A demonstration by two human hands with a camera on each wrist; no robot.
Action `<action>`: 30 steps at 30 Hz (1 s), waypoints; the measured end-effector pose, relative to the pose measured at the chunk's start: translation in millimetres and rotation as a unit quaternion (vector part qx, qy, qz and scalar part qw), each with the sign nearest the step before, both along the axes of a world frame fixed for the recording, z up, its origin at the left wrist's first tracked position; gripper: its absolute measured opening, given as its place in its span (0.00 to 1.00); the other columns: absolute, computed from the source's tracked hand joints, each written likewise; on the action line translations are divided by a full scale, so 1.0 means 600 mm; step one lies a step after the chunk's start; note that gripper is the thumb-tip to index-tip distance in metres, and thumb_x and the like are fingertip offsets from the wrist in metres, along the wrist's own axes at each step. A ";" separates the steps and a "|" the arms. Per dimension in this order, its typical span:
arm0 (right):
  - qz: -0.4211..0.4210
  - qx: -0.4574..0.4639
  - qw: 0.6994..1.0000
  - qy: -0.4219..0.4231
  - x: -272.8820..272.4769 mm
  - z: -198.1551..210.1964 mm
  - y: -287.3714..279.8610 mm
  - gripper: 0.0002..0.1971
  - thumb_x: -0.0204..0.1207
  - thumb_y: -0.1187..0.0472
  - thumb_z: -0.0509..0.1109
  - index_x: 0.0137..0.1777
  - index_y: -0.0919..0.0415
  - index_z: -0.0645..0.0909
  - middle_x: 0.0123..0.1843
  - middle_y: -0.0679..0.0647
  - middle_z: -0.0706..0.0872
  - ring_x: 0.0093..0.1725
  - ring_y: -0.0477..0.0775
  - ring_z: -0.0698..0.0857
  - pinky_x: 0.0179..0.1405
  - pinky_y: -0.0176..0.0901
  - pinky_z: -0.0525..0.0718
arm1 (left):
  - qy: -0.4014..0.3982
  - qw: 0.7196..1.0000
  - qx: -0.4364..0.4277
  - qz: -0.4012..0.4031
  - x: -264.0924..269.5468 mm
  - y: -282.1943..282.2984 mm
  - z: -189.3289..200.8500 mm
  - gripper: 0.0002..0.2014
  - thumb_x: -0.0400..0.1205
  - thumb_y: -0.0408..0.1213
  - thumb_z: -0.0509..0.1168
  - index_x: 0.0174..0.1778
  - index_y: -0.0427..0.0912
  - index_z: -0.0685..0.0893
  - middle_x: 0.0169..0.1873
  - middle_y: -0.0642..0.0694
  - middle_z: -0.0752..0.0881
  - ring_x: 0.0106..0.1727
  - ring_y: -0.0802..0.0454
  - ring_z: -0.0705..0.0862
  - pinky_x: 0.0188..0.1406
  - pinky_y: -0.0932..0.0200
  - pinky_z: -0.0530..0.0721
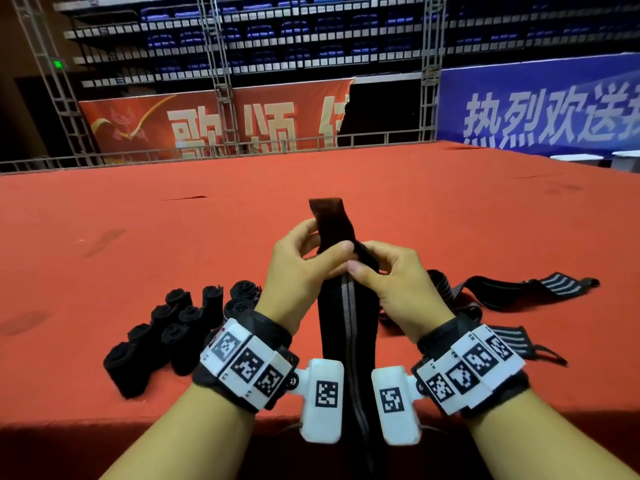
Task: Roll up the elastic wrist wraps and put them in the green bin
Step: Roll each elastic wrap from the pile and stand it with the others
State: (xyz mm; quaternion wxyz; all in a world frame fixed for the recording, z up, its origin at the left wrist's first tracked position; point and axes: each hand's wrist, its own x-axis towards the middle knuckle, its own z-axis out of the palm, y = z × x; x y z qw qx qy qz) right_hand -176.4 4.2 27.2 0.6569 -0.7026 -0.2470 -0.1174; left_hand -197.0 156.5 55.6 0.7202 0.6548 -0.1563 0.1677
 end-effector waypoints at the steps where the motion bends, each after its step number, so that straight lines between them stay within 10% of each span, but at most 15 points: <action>1: -0.007 0.004 1.000 0.006 0.005 -0.001 0.002 0.09 0.84 0.70 0.70 0.57 0.61 0.89 0.51 0.58 0.93 0.57 0.58 0.91 0.63 0.60 0.87 | -0.010 1.000 0.017 0.012 0.004 0.001 -0.005 0.17 0.74 0.32 0.76 0.59 0.43 0.87 0.54 0.42 0.92 0.54 0.38 0.92 0.54 0.46 0.91; 7: 0.019 0.000 0.999 0.031 0.047 -0.027 0.012 0.09 0.85 0.70 0.68 0.58 0.62 0.88 0.51 0.57 0.94 0.52 0.49 0.92 0.52 0.45 0.88 | -0.029 0.992 0.096 0.073 0.039 0.005 -0.034 0.20 0.78 0.27 0.75 0.65 0.46 0.85 0.51 0.58 0.92 0.43 0.54 0.93 0.46 0.60 0.89; 11: 0.017 -0.010 0.998 0.061 0.087 -0.066 0.022 0.11 0.84 0.71 0.68 0.60 0.60 0.88 0.52 0.55 0.94 0.56 0.53 0.92 0.61 0.58 0.89 | -0.009 0.984 0.145 0.104 0.068 0.001 -0.070 0.26 0.70 0.35 0.73 0.66 0.54 0.84 0.49 0.53 0.91 0.44 0.54 0.89 0.53 0.47 0.90; 16: -0.061 -0.018 0.995 0.076 0.148 -0.103 0.018 0.13 0.83 0.72 0.67 0.56 0.56 0.89 0.50 0.55 0.94 0.53 0.55 0.92 0.60 0.65 0.88 | 0.075 0.968 0.193 0.140 0.122 0.027 -0.135 0.36 0.68 0.43 0.73 0.76 0.56 0.77 0.63 0.61 0.85 0.39 0.60 0.77 0.51 0.56 0.83; 23: -0.093 -0.014 0.992 0.083 0.220 -0.127 0.034 0.06 0.82 0.64 0.69 0.53 0.59 0.88 0.48 0.60 0.93 0.53 0.67 0.90 0.58 0.70 0.87 | 0.159 0.960 0.214 0.086 0.183 0.032 -0.209 0.16 0.75 0.27 0.71 0.54 0.52 0.91 0.47 0.59 0.93 0.54 0.60 0.90 0.61 0.48 0.88; 30: -0.140 -0.160 0.963 0.166 0.240 -0.200 0.019 0.07 0.76 0.56 0.78 0.52 0.55 0.88 0.46 0.47 0.93 0.49 0.48 0.92 0.58 0.58 0.88 | 0.143 0.970 0.164 0.105 0.272 0.035 -0.227 0.19 0.77 0.22 0.69 0.59 0.47 0.88 0.51 0.55 0.92 0.54 0.60 0.90 0.60 0.50 0.88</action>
